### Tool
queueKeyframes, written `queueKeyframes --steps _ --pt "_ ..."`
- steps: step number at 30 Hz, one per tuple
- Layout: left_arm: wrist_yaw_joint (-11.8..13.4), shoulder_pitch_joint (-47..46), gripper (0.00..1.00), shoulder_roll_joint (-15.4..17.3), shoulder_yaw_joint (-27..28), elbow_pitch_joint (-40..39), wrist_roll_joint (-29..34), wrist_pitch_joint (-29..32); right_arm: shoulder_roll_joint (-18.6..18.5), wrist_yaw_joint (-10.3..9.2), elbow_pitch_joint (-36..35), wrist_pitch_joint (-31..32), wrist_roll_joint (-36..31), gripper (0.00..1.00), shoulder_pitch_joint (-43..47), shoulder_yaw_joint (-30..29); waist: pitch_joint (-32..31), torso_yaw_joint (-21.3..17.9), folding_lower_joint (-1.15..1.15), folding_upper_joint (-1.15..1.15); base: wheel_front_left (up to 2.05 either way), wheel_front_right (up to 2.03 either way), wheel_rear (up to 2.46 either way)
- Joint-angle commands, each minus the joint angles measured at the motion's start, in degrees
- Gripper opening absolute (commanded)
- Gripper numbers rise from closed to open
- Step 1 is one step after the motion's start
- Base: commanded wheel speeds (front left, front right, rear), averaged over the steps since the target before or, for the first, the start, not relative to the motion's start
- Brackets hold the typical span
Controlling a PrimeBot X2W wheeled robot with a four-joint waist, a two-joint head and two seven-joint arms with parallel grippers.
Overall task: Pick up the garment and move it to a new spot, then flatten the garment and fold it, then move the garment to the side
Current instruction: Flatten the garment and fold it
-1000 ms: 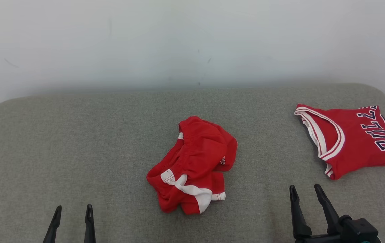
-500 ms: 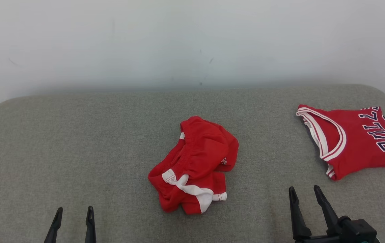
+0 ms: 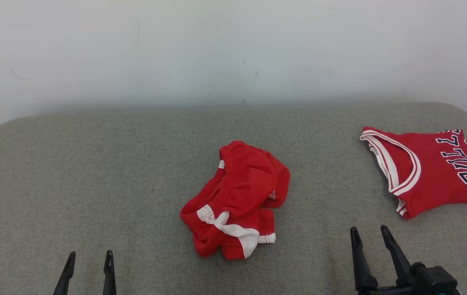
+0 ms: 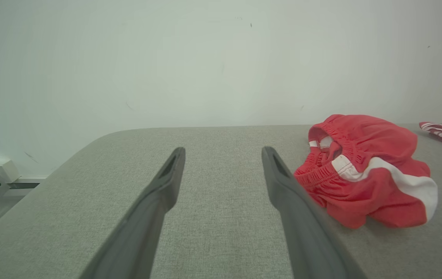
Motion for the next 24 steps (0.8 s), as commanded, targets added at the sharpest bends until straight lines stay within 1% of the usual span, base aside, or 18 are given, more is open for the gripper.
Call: queueKeyframes --steps 1,19,24 --pt "-0.3 0.5 1.0 -0.2 0.2 -0.2 0.0 -0.2 0.0 0.02 0.1 0.0 0.3 1.0 0.2 0.1 0.1 0.0 0.0 0.0 0.0 0.0 0.0" --pt "-0.2 0.7 1.0 -0.2 0.3 -0.4 0.0 -0.2 0.0 0.02 0.2 0.0 0.1 1.0 0.4 0.2 0.3 -0.2 0.0 0.0 0.0 0.0 0.0" --pt "-0.3 -1.1 1.0 -0.2 0.0 0.1 0.1 -0.2 0.0 0.02 0.2 0.0 0.0 1.0 0.3 0.4 0.4 -0.1 0.0 0.0 0.0 0.0 0.0"
